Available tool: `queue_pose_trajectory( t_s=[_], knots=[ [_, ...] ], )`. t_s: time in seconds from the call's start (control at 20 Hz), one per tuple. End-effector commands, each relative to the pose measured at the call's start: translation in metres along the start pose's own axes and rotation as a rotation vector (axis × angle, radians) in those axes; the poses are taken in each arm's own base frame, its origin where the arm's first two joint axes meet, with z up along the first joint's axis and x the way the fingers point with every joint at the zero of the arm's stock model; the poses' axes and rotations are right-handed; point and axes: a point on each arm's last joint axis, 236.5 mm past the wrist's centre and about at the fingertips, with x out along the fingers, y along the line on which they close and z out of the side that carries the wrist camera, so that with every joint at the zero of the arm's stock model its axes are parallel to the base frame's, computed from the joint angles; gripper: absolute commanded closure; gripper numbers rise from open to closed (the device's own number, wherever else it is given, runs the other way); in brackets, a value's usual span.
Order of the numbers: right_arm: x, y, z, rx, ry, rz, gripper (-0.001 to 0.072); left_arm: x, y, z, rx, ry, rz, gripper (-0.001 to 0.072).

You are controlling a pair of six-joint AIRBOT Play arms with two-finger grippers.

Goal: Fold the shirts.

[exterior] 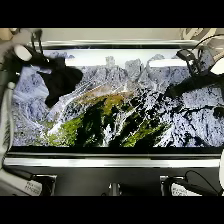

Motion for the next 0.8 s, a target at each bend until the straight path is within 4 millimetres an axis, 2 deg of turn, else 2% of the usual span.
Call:
queue_pose_trajectory(
  t_s=[0.0,0.1,0.15,0.2,0.25,0.3,0.4,0.5,0.65,0.75],
  knots=[
    [-0.044,0.001,0.020,-0.041,-0.113,-0.086,0.0043,-0.153,-0.135,0.049,0.286,-0.316,-0.163,0.0686],
    [-0.096,0.005,0.026,-0.085,-0.192,-0.191,0.0043,-0.237,-0.212,0.044,0.375,-0.467,-0.297,0.0686],
    [-0.122,0.010,0.026,-0.104,-0.229,-0.237,0.0043,-0.268,-0.241,0.036,0.410,-0.511,-0.356,0.0686],
    [-0.148,0.018,0.024,-0.115,-0.265,-0.277,0.0043,-0.286,-0.258,0.026,0.412,-0.522,-0.391,0.0687],
    [-0.171,0.026,0.019,-0.116,-0.291,-0.307,0.0043,-0.293,-0.269,0.017,0.398,-0.511,-0.409,0.0687],
    [-0.193,0.037,0.010,-0.119,-0.309,-0.335,0.0043,-0.290,-0.279,0.006,0.395,-0.482,-0.417,0.0686],
    [-0.220,0.053,-0.012,-0.117,-0.300,-0.366,0.0042,-0.262,-0.296,-0.022,0.405,-0.385,-0.424,0.0686],
    [-0.229,0.067,-0.042,-0.117,-0.228,-0.363,0.0043,-0.209,-0.309,-0.069,0.402,-0.225,-0.429,0.0686],
    [-0.214,0.084,-0.086,-0.091,-0.044,-0.267,0.0043,-0.104,-0.306,-0.175,0.362,0.090,-0.368,0.0686],
    [-0.194,0.084,-0.098,-0.049,0.021,-0.219,0.0043,-0.045,-0.300,-0.251,0.313,0.267,-0.312,0.0686]
  ],
)
